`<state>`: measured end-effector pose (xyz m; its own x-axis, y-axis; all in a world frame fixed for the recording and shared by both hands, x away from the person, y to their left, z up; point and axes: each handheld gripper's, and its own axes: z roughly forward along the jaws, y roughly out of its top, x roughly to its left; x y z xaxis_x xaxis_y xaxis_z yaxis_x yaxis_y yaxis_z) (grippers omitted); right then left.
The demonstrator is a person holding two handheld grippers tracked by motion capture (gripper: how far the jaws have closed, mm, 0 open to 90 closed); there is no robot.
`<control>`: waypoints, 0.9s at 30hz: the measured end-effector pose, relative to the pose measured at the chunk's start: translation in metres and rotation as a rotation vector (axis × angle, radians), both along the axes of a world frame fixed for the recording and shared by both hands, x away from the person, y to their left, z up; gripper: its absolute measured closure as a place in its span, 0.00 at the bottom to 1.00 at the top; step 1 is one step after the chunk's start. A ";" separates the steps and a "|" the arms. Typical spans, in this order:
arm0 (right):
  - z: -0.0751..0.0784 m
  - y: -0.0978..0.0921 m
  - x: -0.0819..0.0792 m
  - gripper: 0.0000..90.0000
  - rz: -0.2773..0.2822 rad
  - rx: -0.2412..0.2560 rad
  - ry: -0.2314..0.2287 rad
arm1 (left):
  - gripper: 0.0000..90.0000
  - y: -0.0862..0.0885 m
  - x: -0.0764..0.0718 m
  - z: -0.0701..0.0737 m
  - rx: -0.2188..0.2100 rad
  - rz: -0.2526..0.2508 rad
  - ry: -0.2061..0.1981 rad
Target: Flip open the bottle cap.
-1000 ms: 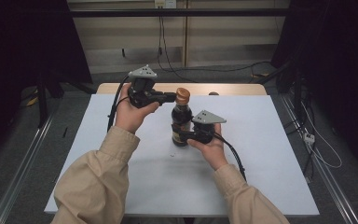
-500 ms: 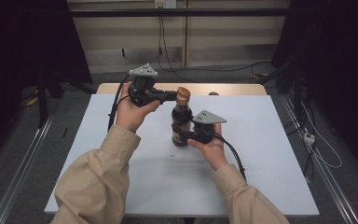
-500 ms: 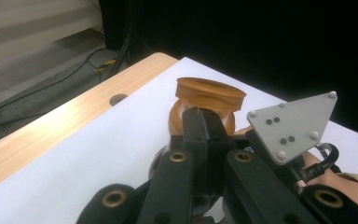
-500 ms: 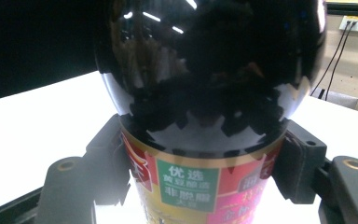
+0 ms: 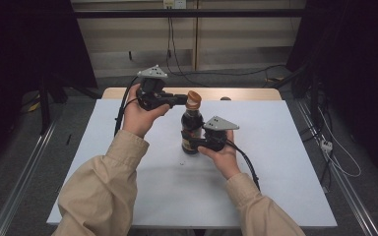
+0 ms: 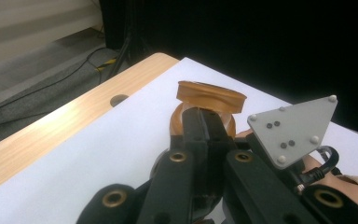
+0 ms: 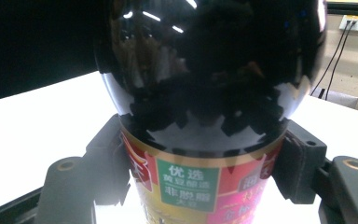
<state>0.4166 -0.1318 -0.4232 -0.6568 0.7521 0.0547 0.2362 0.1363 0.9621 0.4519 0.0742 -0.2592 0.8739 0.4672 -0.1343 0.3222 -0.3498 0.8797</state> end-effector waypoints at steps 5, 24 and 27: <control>0.000 0.000 0.000 0.35 -0.001 -0.003 0.001 | 1.00 -0.001 0.000 0.002 -0.003 0.002 0.001; 0.000 0.001 -0.001 0.35 -0.006 -0.009 -0.001 | 1.00 -0.007 0.003 0.011 0.010 -0.007 -0.004; 0.000 0.001 -0.001 0.35 -0.006 -0.009 -0.001 | 1.00 -0.010 0.004 0.011 0.010 -0.008 -0.007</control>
<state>0.4156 -0.1310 -0.4228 -0.6526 0.7562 0.0478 0.2363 0.1433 0.9610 0.4555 0.0644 -0.2480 0.8787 0.4611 -0.1233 0.3128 -0.3612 0.8785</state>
